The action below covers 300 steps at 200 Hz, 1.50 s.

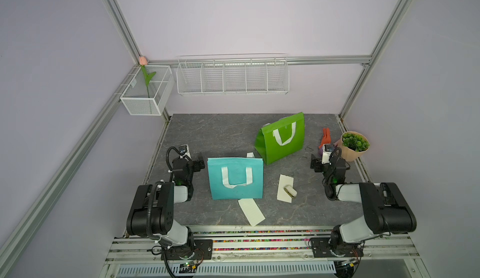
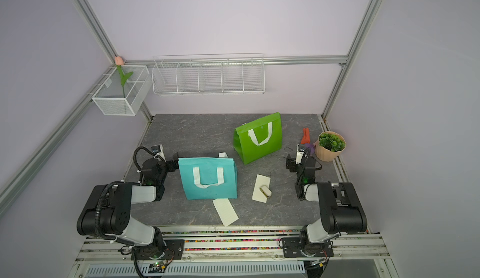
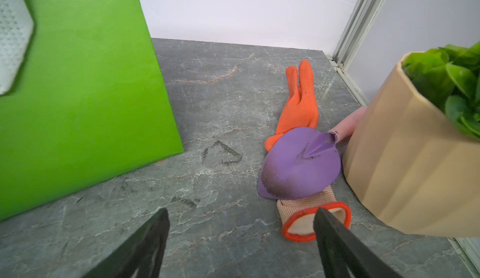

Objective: Staple the receipts to the bags
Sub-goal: Move the takeout bag to the center of the board.

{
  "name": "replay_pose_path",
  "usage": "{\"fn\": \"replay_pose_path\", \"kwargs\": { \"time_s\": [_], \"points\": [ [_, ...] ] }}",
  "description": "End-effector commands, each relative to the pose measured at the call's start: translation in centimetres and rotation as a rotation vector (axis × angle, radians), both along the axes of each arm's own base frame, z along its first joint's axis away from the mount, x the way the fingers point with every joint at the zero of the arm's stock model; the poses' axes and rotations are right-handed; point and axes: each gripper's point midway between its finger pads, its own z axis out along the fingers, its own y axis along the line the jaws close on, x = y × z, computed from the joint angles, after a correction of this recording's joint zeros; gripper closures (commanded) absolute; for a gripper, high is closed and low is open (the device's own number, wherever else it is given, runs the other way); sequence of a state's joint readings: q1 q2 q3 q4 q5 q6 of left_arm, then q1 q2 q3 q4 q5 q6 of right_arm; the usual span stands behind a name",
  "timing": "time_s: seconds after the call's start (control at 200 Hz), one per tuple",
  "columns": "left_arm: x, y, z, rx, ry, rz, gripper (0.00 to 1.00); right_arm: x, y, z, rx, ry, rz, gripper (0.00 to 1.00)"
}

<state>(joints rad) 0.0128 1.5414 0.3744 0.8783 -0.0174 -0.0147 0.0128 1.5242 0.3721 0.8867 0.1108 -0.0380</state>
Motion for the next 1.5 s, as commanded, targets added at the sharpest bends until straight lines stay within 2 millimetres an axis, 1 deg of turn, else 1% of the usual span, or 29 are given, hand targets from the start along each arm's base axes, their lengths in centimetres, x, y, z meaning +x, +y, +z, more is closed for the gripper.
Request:
{"fn": "replay_pose_path", "kwargs": {
  "time_s": [0.0,0.285,0.36,0.4,0.45,0.495,0.57,0.6,0.705,0.765,0.84,0.875,0.905,0.91,0.925,0.96,0.995,1.035,1.09,1.21,1.295,1.415,1.495],
  "points": [
    [0.7,-0.1,0.8,-0.006,-0.027,-0.010,0.02,0.3,-0.2,-0.1,0.000,0.006,0.000,0.11],
    [0.7,0.0,0.9,-0.010,-0.027,-0.008,0.02,0.2,0.0,0.0,-0.001,0.001,0.008,0.11],
    [0.5,0.4,1.4,-0.019,-0.040,0.020,0.02,0.2,0.3,0.6,-0.010,0.005,0.020,0.11],
    [0.3,0.8,1.7,-0.021,-0.048,0.041,0.01,0.2,0.3,1.2,-0.012,0.005,0.022,0.11],
    [0.1,0.8,2.2,-0.018,-0.064,0.042,0.01,0.1,0.4,2.1,-0.012,0.011,0.024,0.11],
    [-0.2,1.1,2.6,-0.006,-0.062,0.068,0.01,-0.1,0.8,2.7,-0.013,0.031,0.043,0.11],
    [-0.5,1.6,4.1,0.017,-0.060,0.130,0.01,-0.2,1.4,3.7,0.002,0.079,0.047,0.11],
    [-0.6,1.9,4.6,0.019,-0.049,0.156,0.01,-0.4,1.5,3.9,0.018,0.116,0.037,0.11],
    [-1.3,3.6,6.6,0.000,-0.033,0.275,0.01,-1.1,3.3,5.0,0.013,0.182,0.059,0.11],
    [-2.4,4.8,7.9,-0.023,-0.023,0.359,0.01,-1.9,3.7,5.7,-0.008,0.213,0.032,0.11],
    [-4.3,6.5,9.6,-0.050,0.045,0.489,0.01,-3.1,4.3,6.4,0.051,0.285,0.002,0.11],
    [-5.1,6.9,10.5,-0.053,0.087,0.525,0.01,-4.0,4.5,6.6,0.080,0.329,-0.019,0.11],
    [-5.6,7.0,11.8,-0.066,0.102,0.539,0.01,-4.6,4.2,7.0,0.098,0.351,-0.048,0.11],
    [-5.6,7.0,12.0,-0.070,0.105,0.539,0.01,-4.7,4.1,7.0,0.101,0.355,-0.055,0.11],
    [-5.9,6.9,12.5,-0.081,0.110,0.538,0.01,-5.2,4.8,7.1,0.109,0.366,-0.046,0.11],
    [-6.4,6.6,13.6,-0.107,0.119,0.523,0.01,-6.1,5.2,7.4,0.138,0.387,-0.048,0.11],
    [-6.9,5.8,14.5,-0.140,0.131,0.483,0.01,-6.9,6.0,7.7,0.178,0.410,-0.018,0.11],
    [-7.6,4.8,15.4,-0.174,0.155,0.432,0.01,-8.1,7.0,8.0,0.228,0.447,0.028,0.11],
    [-8.8,3.4,15.9,-0.211,0.215,0.364,0.01,-9.6,8.0,8.6,0.258,0.478,0.055,0.11],
    [-12.1,0.9,15.6,-0.295,0.324,0.257,0.01,-12.8,10.2,9.1,0.254,0.528,0.137,0.11],
    [-14.3,-1.0,15.1,-0.378,0.362,0.175,0.01,-14.8,11.9,8.8,0.268,0.560,0.204,0.11],
    [-16.0,-3.4,13.8,-0.455,0.445,0.068,0.01,-16.8,15.4,8.3,0.299,0.576,0.343,0.11],
    [-17.0,-4.9,12.8,-0.491,0.519,0.003,0.01,-17.7,17.9,7.7,0.289,0.587,0.453,0.08]
  ]
}}
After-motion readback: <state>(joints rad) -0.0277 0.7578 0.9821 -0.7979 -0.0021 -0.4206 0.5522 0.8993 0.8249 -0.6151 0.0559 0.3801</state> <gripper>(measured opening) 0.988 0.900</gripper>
